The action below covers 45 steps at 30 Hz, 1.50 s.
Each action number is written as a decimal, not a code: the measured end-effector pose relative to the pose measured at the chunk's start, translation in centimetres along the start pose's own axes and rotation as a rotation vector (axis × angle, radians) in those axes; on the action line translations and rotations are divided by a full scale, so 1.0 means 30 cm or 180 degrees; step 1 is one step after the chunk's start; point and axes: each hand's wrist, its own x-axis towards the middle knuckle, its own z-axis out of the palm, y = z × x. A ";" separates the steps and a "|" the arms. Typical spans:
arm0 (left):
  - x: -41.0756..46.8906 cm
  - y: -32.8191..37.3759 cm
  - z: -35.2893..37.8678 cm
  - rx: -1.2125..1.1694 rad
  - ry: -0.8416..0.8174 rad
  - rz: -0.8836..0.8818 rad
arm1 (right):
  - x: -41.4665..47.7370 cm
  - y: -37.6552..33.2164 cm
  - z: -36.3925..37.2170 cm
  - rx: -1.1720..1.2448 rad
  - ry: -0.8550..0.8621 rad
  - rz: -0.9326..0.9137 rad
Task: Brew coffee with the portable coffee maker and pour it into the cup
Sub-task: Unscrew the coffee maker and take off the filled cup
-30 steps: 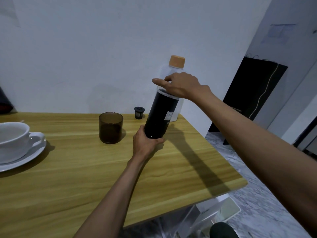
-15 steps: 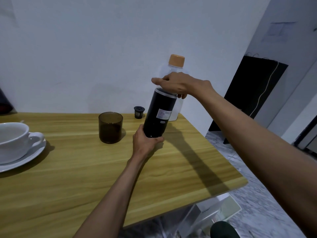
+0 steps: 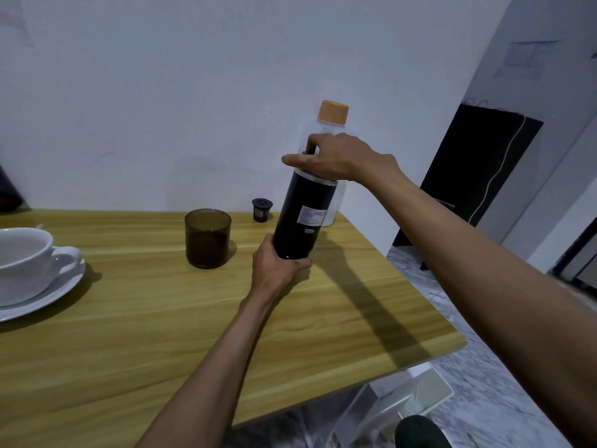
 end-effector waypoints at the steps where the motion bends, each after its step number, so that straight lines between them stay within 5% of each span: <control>1: -0.001 0.001 0.001 0.0003 -0.0004 0.0008 | -0.001 -0.006 0.005 -0.0139 0.0073 -0.0010; 11: -0.004 0.003 -0.003 -0.0078 -0.0133 -0.0018 | -0.003 0.004 -0.033 0.1008 -0.0571 -0.0241; 21: -0.007 0.002 0.000 -0.0041 -0.0047 -0.0013 | -0.030 -0.033 -0.006 -0.0859 0.0230 0.0071; 27: -0.008 0.006 -0.002 -0.0043 -0.0069 -0.0009 | -0.007 -0.018 -0.044 0.0140 -0.0693 0.0101; 34: -0.011 0.014 -0.003 0.0131 -0.0030 0.0111 | -0.027 -0.015 -0.029 -0.0733 -0.0072 0.0084; 40: -0.013 0.014 -0.005 0.0104 -0.0029 0.0058 | -0.019 -0.021 -0.063 0.0243 -0.0864 0.0274; 45: -0.013 0.013 -0.007 0.0058 -0.0085 0.0145 | -0.044 -0.019 -0.069 -0.0461 -0.0506 0.0391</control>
